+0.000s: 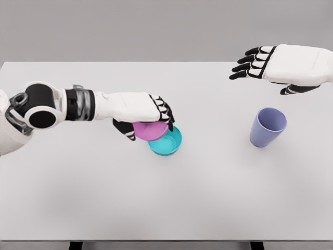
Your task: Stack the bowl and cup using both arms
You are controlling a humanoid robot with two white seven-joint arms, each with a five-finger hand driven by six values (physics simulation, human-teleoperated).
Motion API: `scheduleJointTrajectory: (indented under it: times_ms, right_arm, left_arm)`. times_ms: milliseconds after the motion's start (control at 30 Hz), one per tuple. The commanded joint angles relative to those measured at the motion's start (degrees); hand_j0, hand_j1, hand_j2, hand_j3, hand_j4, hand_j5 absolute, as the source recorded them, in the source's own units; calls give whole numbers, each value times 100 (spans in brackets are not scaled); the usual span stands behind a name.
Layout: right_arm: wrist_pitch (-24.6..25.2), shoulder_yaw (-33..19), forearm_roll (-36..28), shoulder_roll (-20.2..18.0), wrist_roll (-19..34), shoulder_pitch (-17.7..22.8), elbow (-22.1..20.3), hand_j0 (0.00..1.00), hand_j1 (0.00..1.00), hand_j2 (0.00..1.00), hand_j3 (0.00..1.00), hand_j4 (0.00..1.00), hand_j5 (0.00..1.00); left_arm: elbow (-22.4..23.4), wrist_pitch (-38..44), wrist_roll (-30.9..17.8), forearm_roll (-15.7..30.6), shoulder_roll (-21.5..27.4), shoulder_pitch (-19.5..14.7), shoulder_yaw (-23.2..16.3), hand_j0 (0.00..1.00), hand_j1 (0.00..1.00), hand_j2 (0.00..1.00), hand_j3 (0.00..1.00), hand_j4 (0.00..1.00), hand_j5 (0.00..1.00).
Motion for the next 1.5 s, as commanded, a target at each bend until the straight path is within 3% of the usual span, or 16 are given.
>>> scheduleJointTrajectory:
  times_ms: [0, 533, 800, 900, 967, 1033, 1100, 1200, 1367, 1467]
  right_arm:
    - [16, -3, -25, -6, -3, 0, 0, 100, 100, 100, 100, 100, 100]
    - [16, -3, -25, -33, -3, 0, 0, 100, 100, 100, 100, 100, 100]
    - [16, -135, -16, -243, -3, 105, -96, 100, 100, 100, 100, 100, 100]
    - [16, -196, -156, -446, -3, 290, -70, 100, 100, 100, 100, 100, 100]
    - [16, -197, -745, -507, -3, 299, -35, 100, 100, 100, 100, 100, 100]
    - [16, -240, -685, -516, -3, 308, 26, 100, 100, 100, 100, 100, 100]
    - [16, -688, -605, -507, -3, 325, 115, 100, 100, 100, 100, 100, 100]
    - [16, -680, -614, -516, -3, 501, 62, 100, 100, 100, 100, 100, 100]
    - [16, -662, -614, -973, -3, 1037, -26, 100, 100, 100, 100, 100, 100]
    - [16, -337, -649, -1105, -3, 1072, -17, 100, 100, 100, 100, 100, 100]
  left_arm:
    - [10, 27, 1, -32, -89, 0, -107, 74, 74, 74, 74, 74, 74]
    - [256, 18, 1, -251, -440, 0, -248, 74, 74, 74, 74, 74, 74]
    - [388, -17, 1, -295, -510, 35, -248, 74, 74, 74, 74, 74, 74]
    - [414, -26, 1, -313, -510, 53, -257, 74, 74, 74, 74, 74, 74]
    - [510, -43, 1, -348, -537, 62, -257, 74, 74, 74, 74, 74, 74]
    - [590, -61, 1, -375, -607, 62, -257, 74, 74, 74, 74, 74, 74]
    - [590, -61, 1, -375, -607, 70, -248, 74, 74, 74, 74, 74, 74]
    - [590, -61, 1, -375, -616, 70, -257, 74, 74, 74, 74, 74, 74]
    - [590, -52, 1, -375, -616, 88, -257, 75, 75, 75, 75, 75, 75]
    - [599, -52, 1, -375, -616, 79, -310, 75, 75, 75, 75, 75, 75]
